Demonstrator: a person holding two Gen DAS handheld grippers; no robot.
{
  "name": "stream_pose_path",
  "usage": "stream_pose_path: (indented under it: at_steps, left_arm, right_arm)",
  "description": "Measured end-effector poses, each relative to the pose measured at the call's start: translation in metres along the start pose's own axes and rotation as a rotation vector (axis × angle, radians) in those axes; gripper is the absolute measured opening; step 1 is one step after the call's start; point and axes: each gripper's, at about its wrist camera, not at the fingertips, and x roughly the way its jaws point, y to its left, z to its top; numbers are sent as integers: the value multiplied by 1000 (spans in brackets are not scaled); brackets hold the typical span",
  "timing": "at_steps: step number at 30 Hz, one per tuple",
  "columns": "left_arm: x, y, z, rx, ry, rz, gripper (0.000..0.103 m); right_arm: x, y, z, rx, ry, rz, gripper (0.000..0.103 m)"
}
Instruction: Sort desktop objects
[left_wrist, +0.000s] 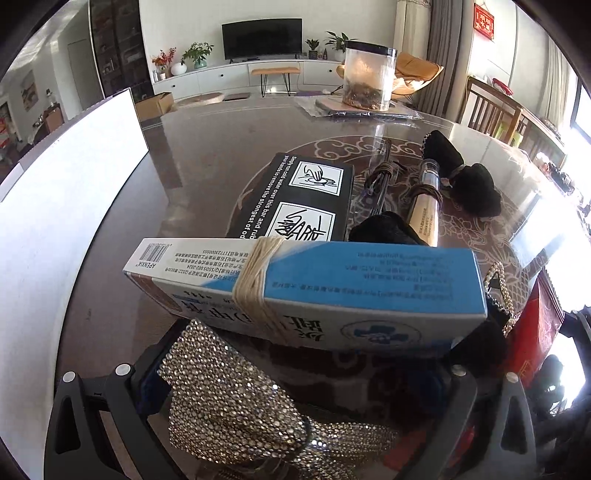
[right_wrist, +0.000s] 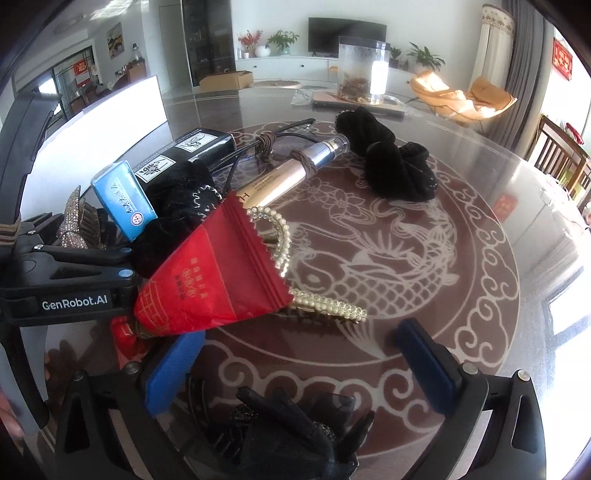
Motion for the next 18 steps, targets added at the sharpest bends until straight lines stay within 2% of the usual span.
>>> stream_pose_path:
  at_steps: [18]
  left_arm:
    - [0, 0, 0, 1, -1, -1, 103]
  right_arm:
    - [0, 0, 0, 0, -1, 0, 103]
